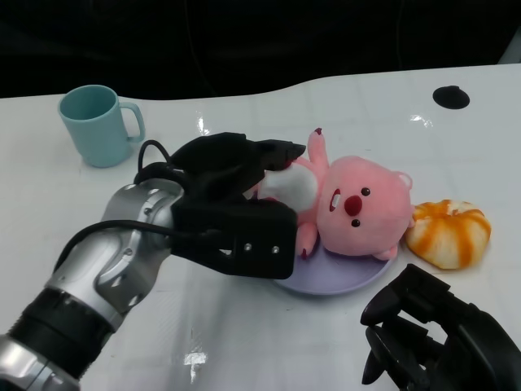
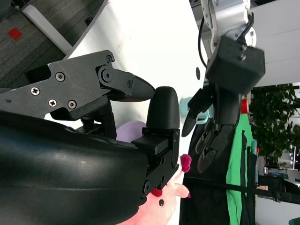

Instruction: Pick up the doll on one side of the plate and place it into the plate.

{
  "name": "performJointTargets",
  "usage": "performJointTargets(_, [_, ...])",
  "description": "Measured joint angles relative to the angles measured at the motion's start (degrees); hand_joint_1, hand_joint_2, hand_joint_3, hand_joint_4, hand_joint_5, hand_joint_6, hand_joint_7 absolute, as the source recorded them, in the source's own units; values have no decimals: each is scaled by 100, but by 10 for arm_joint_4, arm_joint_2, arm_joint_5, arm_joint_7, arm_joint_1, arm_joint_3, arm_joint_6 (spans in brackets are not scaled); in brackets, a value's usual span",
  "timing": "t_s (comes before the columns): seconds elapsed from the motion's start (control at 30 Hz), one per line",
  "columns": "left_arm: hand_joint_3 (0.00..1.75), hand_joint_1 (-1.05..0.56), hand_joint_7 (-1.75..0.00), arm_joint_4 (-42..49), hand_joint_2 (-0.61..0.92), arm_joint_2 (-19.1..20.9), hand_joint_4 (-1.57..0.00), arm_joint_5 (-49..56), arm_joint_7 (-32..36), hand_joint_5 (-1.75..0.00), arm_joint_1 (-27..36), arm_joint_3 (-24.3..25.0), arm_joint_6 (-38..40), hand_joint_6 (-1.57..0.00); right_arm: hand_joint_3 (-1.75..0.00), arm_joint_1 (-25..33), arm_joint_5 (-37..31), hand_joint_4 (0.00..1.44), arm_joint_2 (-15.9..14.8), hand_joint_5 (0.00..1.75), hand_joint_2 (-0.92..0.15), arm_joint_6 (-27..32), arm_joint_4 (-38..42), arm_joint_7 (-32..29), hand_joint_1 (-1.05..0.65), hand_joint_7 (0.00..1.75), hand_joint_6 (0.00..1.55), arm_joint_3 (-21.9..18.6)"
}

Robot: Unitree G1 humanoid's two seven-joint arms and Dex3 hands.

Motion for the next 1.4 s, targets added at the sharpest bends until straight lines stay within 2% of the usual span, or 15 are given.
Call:
performJointTargets(0.37, [39,-74,-4,-87,92,48,-21,-54,-12,-43,84,54,-50,-27,-56,-4,0,55,0,175,-92,-1,6,3,-34,161,46,-9])
performJointTargets(0.5, [36,-66,-12,-116,92,63,-40,-70,9,-52,125,84,-98,-47,-56,-5,0,55,0,174,-92,-1,6,4,-33,161,46,-10])
performJointTargets(0.67, [32,-60,-16,-133,92,65,-53,-94,45,-60,180,123,-155,-59,-57,-5,-1,55,0,174,-92,-2,7,7,-33,161,46,-13])
performJointTargets(0.83, [21,-41,-20,-150,92,64,-75,-146,55,-73,231,161,-205,-77,-57,-7,-1,56,0,175,-92,-3,8,8,-33,161,46,-13])
performJointTargets(1.0, [17,-30,-22,-179,92,61,-82,-209,52,-93,279,192,-219,-95,-57,-8,-1,56,0,175,-92,-3,8,8,-33,162,45,-12])
performJointTargets(1.03, [20,-26,-24,-184,90,60,-82,-224,51,-102,290,198,-219,-101,-57,-9,-1,56,0,175,-92,-3,8,8,-33,162,46,-11])
performJointTargets(1.1, [27,-24,-25,-189,87,58,-81,-247,50,-109,307,207,-223,-104,-57,-9,-1,56,0,175,-92,-3,8,8,-33,162,46,-10])
performJointTargets(1.13, [50,-22,-34,-191,75,57,-83,-255,49,-114,316,210,-226,-105,-57,-9,-1,56,0,175,-92,-2,8,8,-33,162,45,-9])
performJointTargets(1.2, [84,-19,-53,-199,59,56,-83,-276,44,-119,340,219,-230,-100,-57,-10,-2,56,0,175,-92,-3,8,8,-32,162,45,-7])
performJointTargets(1.4, [104,-10,-93,-252,55,48,-84,-341,19,-138,416,230,-181,-89,-59,-12,-2,56,1,175,-91,-3,8,7,-33,163,45,-4])
